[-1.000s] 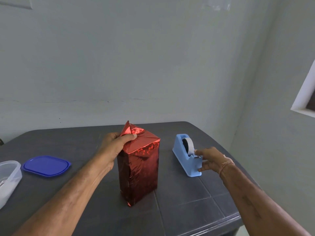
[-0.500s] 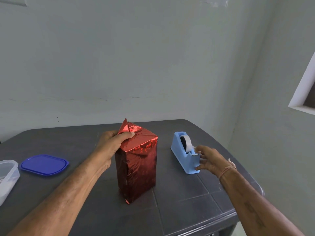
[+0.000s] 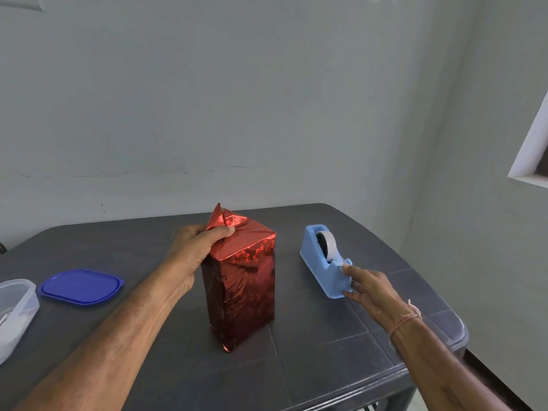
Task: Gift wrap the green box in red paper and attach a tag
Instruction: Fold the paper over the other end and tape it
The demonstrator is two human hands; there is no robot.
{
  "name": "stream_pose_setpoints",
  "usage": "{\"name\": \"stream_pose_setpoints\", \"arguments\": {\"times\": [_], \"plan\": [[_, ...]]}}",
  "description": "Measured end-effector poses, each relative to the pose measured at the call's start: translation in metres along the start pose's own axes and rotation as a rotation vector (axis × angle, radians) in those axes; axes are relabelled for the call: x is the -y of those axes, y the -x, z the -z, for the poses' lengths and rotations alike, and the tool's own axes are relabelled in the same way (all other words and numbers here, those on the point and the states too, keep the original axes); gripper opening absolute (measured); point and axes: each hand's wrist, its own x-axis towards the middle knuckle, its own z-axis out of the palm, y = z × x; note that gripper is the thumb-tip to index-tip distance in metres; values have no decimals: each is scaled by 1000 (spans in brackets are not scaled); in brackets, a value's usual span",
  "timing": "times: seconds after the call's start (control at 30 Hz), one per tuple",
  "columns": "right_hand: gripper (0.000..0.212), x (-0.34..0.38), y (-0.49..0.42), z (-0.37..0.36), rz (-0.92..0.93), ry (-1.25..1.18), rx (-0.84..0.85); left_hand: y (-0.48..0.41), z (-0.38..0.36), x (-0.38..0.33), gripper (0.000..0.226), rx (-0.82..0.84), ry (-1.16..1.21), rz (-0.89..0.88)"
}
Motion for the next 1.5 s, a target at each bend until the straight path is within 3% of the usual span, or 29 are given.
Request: {"name": "stream_pose_setpoints", "arguments": {"times": [0.33,0.67,0.77,0.9,1.13,1.23,1.5], "plan": [[15,-7,20,-3,55,-62,-19,0,3,1,21,9,0,5],[23,-22,15,0,98,-121,-7,0,3,1,19,0,7,10],[19,-26,8,-4,89,-70,-55,0,3,1,20,5,5,9],[12,-46,6,-5,208,242,-213,1,3,1,16,8,3,2],[17,-30,22,5,111,236,-44,4,1,-2,14,3,6,-4],[26,-2,45,0,246,378,71,6,-2,-2,11,9,8,-8],[26,135,93,-86,667,858,643,10,-1,-6,11,3,32,-3]]}}
